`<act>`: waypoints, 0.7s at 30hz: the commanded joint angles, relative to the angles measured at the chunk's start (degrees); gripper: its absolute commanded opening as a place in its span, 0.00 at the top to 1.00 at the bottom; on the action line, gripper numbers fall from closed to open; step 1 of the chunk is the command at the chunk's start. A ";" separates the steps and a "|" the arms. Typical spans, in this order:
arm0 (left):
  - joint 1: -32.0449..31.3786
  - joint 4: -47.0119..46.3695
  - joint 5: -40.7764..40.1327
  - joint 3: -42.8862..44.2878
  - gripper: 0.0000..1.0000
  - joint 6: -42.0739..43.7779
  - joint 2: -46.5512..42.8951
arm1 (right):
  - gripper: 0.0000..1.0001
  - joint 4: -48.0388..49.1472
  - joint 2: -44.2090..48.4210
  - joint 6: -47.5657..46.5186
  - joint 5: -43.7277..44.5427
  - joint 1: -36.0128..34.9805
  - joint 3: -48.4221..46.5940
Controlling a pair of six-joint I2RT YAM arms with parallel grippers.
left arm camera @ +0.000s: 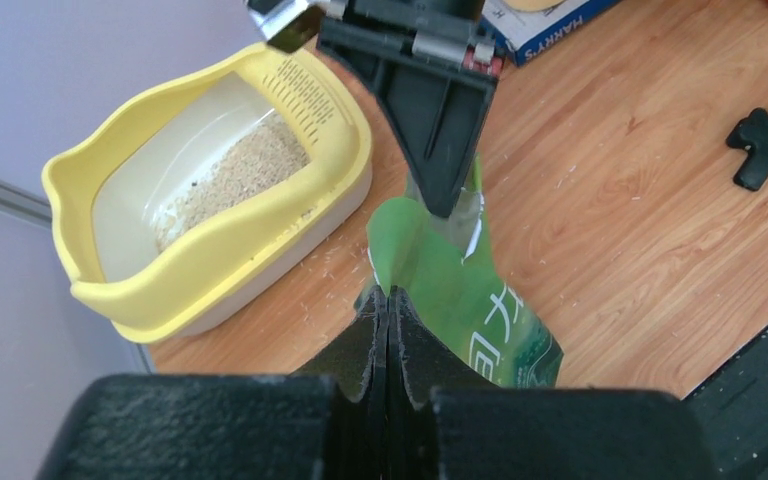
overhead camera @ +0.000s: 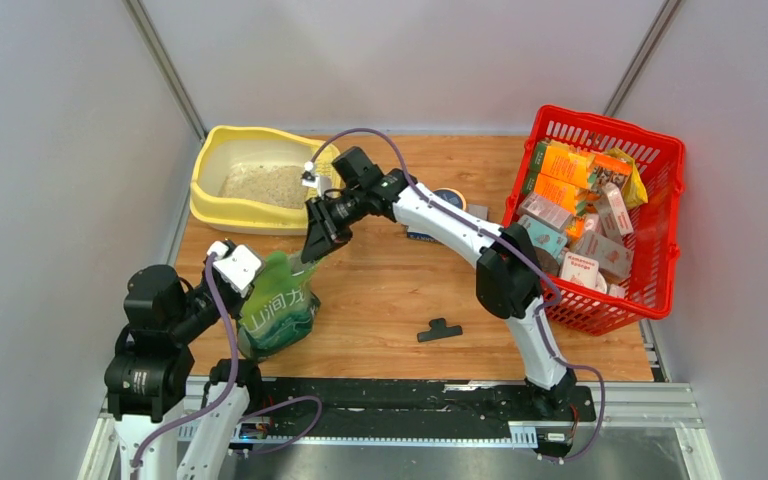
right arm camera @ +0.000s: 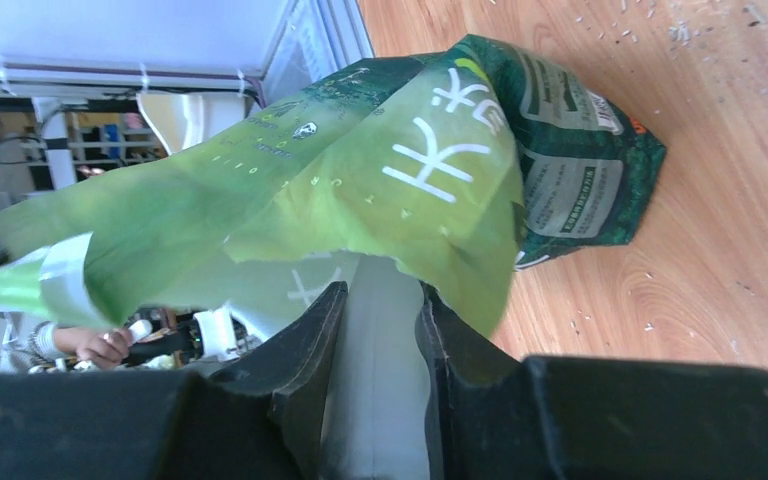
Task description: Fill the litter box with clean litter
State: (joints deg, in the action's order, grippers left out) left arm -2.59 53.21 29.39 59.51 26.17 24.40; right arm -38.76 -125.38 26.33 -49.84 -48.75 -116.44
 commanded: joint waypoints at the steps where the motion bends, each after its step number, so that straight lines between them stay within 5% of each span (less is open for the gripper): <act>1: 0.13 -3.38 -1.96 7.81 1.00 5.90 1.96 | 1.00 -0.26 3.39 2.24 -6.93 4.10 -1.78; 9: 0.13 3.13 -5.65 10.81 1.00 19.86 1.79 | 1.00 4.12 3.13 7.14 -11.67 10.25 -3.96; 21: 0.13 2.95 -11.90 12.21 1.00 24.01 2.67 | 1.00 12.04 0.31 15.85 -19.40 11.92 -5.29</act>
State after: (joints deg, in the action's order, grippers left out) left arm -2.61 64.14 20.73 67.11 45.84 27.92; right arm -32.27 -124.75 37.17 -64.84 -39.40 -118.89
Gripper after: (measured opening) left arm 0.006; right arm 0.292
